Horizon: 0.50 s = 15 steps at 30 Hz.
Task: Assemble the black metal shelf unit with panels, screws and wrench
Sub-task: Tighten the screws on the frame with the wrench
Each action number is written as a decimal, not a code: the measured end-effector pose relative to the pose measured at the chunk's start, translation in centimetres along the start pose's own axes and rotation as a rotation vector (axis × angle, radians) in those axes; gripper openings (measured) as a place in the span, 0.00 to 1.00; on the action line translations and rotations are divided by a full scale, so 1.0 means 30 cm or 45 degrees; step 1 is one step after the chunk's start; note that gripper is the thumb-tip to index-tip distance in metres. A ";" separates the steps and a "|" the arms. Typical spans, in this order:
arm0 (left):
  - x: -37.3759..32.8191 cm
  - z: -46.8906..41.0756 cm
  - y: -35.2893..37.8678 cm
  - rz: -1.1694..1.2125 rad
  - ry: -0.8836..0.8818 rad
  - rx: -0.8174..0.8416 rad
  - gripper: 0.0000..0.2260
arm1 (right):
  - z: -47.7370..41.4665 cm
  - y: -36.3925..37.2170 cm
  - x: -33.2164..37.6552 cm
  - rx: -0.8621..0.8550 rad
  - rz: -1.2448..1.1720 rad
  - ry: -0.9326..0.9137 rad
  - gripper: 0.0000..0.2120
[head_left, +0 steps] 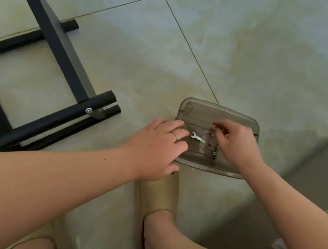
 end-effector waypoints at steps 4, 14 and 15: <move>0.002 -0.057 0.017 -0.027 0.001 0.232 0.17 | -0.083 0.062 -0.054 0.138 0.143 0.180 0.14; 0.022 -0.052 0.050 -0.093 0.081 0.061 0.11 | -0.168 0.180 -0.086 0.160 0.369 0.180 0.05; 0.022 -0.051 0.053 -0.099 0.083 0.042 0.10 | -0.168 0.183 -0.087 0.164 0.395 0.171 0.05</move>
Point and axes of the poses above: each hand's wrist, its own z-axis away from the middle knuckle, its own y-axis out of the palm, x = y × z, the point moved 1 cm from there along -z, towards the middle knuckle, and after that the axes turned 15 degrees about y, right-handed, at the moved point
